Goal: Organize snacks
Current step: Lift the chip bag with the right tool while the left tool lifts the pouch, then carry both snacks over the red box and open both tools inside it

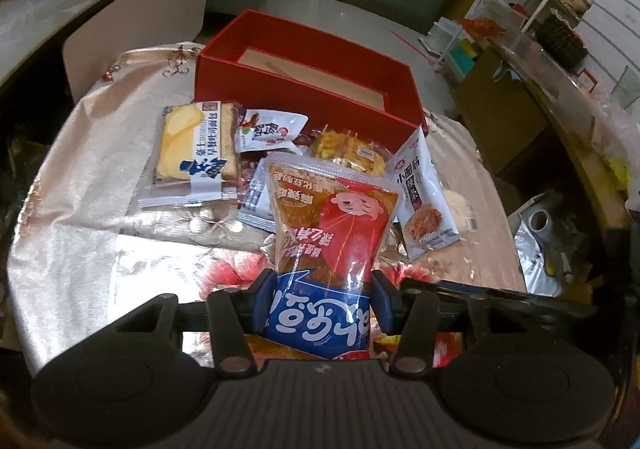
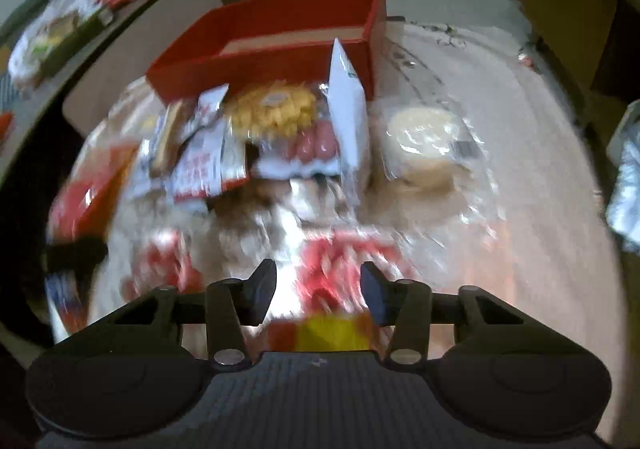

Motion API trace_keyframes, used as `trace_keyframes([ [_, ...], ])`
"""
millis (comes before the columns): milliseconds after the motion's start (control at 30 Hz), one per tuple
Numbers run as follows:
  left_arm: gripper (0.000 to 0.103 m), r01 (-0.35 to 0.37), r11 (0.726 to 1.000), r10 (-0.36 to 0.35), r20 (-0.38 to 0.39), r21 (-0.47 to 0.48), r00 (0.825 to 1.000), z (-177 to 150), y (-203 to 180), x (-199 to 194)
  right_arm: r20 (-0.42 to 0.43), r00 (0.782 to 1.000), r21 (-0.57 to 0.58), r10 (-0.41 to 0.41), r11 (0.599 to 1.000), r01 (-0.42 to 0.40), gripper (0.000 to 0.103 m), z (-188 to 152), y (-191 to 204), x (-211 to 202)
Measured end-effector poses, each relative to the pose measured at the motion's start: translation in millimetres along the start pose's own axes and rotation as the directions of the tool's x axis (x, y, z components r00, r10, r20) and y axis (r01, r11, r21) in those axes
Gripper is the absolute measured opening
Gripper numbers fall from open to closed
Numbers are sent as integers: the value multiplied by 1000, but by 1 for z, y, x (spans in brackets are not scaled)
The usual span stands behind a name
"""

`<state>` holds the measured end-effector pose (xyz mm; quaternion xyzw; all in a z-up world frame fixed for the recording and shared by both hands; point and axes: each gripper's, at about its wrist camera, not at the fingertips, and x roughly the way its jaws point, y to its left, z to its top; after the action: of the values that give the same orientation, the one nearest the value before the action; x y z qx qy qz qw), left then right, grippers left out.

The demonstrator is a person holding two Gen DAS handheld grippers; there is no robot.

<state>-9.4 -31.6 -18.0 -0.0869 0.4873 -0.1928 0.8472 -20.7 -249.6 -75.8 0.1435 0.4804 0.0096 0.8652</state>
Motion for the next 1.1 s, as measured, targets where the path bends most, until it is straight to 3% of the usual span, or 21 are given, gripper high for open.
trace_keyframes([
  [100,43,15,1000,-15,-16,3,1000,1,0,4,-49,999,-53,-12,999,10,72,5,5,11],
  [267,43,36,999,-36,-44,3,998,-3,5,8,-134,990,-118,-54,992,38,76,-16,2,10],
  [433,43,64,998,-64,-64,-4,996,-4,6,9,-206,976,-131,-67,991,40,85,-59,3,2],
  [500,43,78,997,-77,-63,11,995,-5,1,8,-200,976,-174,-81,984,46,93,-64,9,9],
  [567,43,88,996,-86,-61,31,994,-7,-3,6,-195,973,-203,-121,976,81,92,-67,18,13],
  [667,43,91,995,-89,-57,39,994,-10,-2,2,-163,969,-353,-186,928,119,87,-85,31,11],
  [733,43,101,994,-100,-52,27,994,-11,1,-2,-180,965,-329,-193,936,125,62,-80,27,5],
  [933,43,122,992,-121,-27,23,992,-9,2,-9,-152,977,-225,-148,968,112,60,-65,11,-20],
  [1100,43,135,991,-135,12,0,991,4,1,-13,-40,996,-168,-79,983,72,60,-42,17,-46],
])
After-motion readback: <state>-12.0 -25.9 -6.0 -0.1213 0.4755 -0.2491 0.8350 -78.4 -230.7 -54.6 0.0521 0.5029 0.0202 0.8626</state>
